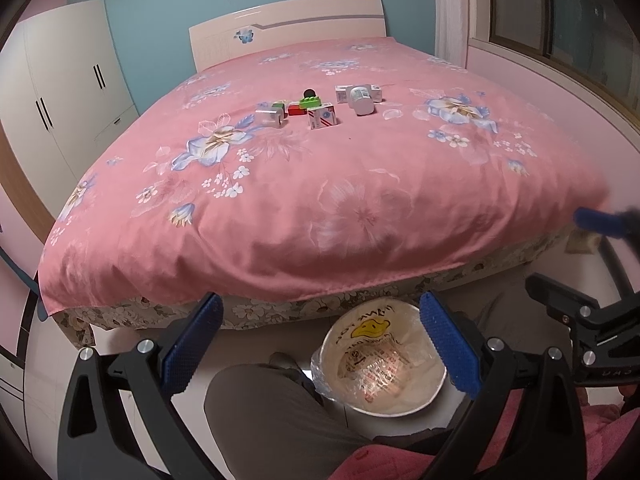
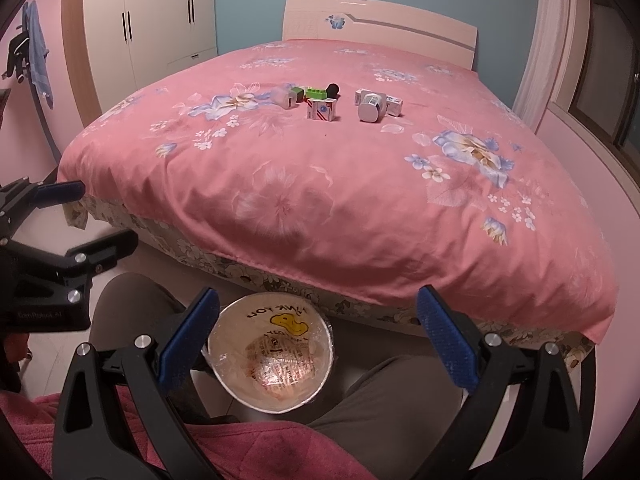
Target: Collect trash
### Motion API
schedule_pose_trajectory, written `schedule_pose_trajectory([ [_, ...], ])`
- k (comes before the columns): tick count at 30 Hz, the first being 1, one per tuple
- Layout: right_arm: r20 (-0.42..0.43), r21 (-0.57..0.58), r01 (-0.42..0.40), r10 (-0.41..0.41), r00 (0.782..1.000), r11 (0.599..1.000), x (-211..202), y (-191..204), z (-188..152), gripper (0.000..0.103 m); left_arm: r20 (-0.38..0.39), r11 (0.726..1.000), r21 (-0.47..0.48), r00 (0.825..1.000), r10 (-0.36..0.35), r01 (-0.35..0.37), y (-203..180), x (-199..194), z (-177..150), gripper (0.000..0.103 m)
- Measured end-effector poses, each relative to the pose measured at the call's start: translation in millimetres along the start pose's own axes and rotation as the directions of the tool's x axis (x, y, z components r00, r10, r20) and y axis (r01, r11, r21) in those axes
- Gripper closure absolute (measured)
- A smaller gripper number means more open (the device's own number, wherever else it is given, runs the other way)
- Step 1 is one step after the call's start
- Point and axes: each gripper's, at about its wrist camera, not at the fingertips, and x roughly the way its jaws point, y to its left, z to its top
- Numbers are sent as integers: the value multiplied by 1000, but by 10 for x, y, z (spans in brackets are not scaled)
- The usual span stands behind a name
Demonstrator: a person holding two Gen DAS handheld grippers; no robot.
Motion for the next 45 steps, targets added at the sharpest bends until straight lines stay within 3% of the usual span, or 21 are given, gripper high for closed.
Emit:
schedule_pose_trajectory([
  [23, 53, 64, 53, -56, 997, 997, 723, -650, 1238, 7, 2, 999, -17, 999, 43, -43, 407, 1003, 1180, 3],
  [29, 77, 75, 80, -86, 993, 994, 952, -807, 1590, 7, 38, 997, -26, 997, 73, -72, 540, 1216, 1571, 3],
  [45, 54, 50, 57, -59, 997, 997, 1926, -972, 2424, 7, 37, 993, 6, 992, 119, -119, 809, 2171, 2333, 3],
])
